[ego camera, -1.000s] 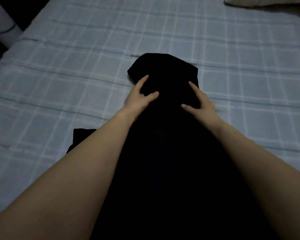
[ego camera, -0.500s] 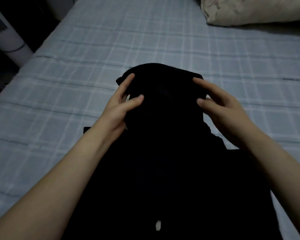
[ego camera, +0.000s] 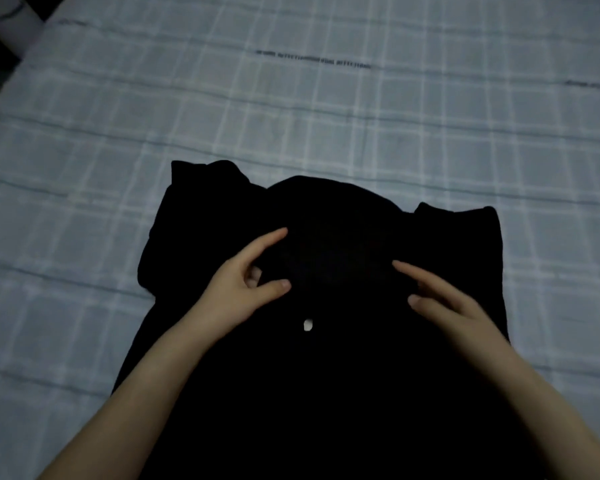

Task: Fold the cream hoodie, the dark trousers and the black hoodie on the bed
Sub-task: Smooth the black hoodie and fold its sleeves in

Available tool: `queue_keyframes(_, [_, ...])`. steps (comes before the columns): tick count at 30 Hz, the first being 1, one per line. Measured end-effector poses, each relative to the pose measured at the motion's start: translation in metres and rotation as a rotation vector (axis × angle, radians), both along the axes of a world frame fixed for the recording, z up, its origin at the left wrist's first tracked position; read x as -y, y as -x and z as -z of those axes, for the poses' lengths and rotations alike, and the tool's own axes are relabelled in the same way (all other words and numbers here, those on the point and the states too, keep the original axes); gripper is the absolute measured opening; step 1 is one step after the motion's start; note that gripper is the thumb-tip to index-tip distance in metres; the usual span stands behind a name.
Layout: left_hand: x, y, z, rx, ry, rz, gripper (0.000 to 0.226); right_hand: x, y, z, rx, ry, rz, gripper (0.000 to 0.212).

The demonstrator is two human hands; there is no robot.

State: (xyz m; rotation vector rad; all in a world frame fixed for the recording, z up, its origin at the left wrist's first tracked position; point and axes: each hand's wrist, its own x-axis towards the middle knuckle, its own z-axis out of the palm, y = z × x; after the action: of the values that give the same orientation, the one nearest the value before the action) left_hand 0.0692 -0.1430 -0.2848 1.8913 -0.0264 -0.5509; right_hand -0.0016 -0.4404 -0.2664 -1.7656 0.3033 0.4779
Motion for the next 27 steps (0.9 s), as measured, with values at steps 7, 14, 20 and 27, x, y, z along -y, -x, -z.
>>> queue_keyframes(7, [-0.006, -0.037, -0.053, 0.522, -0.551, -0.011, 0.057, -0.013, -0.049, -0.042, 0.37, 0.441, 0.217, 0.03])
queue_keyframes(14, [0.056, -0.021, 0.026, 0.651, -0.843, 0.361, 0.054, -0.083, -0.06, 0.027, 0.422, 0.97, -0.227, 0.054])
queue_keyframes(20, [0.053, -0.016, 0.062, 0.745, -0.787, 0.339, 0.053, -0.085, -0.043, 0.078, 0.489, 1.085, -0.189, 0.053])
queue_keyframes(27, [0.055, -0.018, 0.048, 0.683, -0.821, 0.363, 0.054, -0.085, -0.043, 0.062, 0.455, 1.093, -0.198, 0.052])
